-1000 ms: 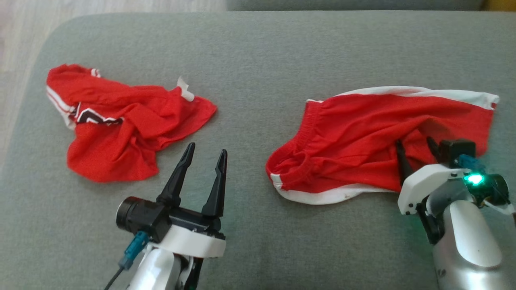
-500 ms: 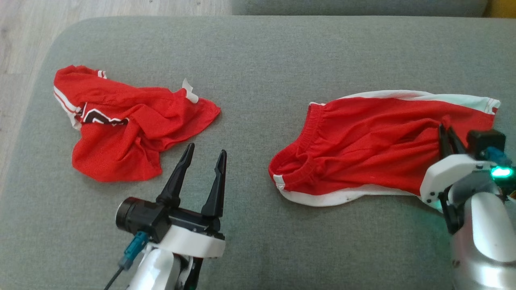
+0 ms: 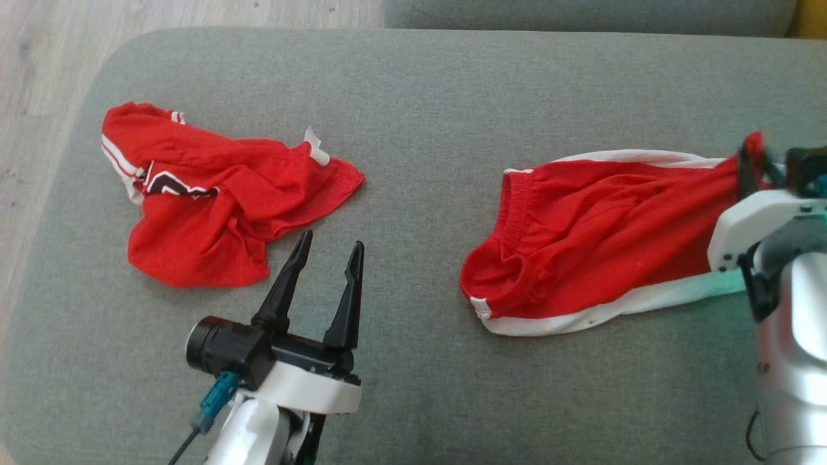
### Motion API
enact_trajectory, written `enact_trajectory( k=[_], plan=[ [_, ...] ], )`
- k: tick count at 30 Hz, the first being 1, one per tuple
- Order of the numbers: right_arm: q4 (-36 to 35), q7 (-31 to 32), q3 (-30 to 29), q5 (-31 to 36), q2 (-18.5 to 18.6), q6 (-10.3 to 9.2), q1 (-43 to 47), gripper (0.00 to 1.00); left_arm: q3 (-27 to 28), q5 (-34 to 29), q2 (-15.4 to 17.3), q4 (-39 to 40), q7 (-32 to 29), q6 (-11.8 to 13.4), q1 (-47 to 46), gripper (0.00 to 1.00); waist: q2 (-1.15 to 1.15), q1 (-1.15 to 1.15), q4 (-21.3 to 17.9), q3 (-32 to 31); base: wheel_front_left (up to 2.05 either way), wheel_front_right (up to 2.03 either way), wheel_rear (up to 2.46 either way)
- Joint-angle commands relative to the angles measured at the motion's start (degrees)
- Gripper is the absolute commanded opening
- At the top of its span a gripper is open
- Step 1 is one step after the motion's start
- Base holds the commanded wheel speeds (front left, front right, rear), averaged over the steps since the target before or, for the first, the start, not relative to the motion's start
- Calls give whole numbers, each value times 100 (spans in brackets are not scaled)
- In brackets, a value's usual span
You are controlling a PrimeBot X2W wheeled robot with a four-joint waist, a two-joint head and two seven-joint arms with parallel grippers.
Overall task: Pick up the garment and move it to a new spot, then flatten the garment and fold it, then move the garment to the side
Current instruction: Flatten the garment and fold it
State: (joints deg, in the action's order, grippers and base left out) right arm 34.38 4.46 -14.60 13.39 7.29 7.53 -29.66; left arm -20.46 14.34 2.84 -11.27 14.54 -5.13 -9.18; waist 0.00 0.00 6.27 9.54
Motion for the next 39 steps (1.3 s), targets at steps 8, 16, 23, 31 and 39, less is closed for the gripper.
enact_trajectory(
  k=[8,16,23,31,39],
  plan=[
    [-450,-1378,428,-659,-220,-4,167,100,199,-109,4,151,46,-4,-111,100,0,0,-306,-240,0,0,0],
    [-1291,-1821,877,-1266,-430,-4,1224,100,281,-229,12,128,46,-31,-35,100,0,0,-693,-375,0,0,0],
    [-1794,-1891,1215,-1765,-439,-4,2192,100,271,-322,16,63,46,-88,-48,100,0,0,-931,-352,0,0,0],
    [-2047,-1907,1183,-1874,-440,-4,2160,100,-183,-539,176,-225,40,-190,-253,100,0,0,-1051,-165,0,0,0],
    [-2008,-1877,1245,-1954,-441,-4,2119,100,-1497,-529,709,-833,-518,-233,-841,100,0,0,-1188,54,0,0,0]
  ],
)
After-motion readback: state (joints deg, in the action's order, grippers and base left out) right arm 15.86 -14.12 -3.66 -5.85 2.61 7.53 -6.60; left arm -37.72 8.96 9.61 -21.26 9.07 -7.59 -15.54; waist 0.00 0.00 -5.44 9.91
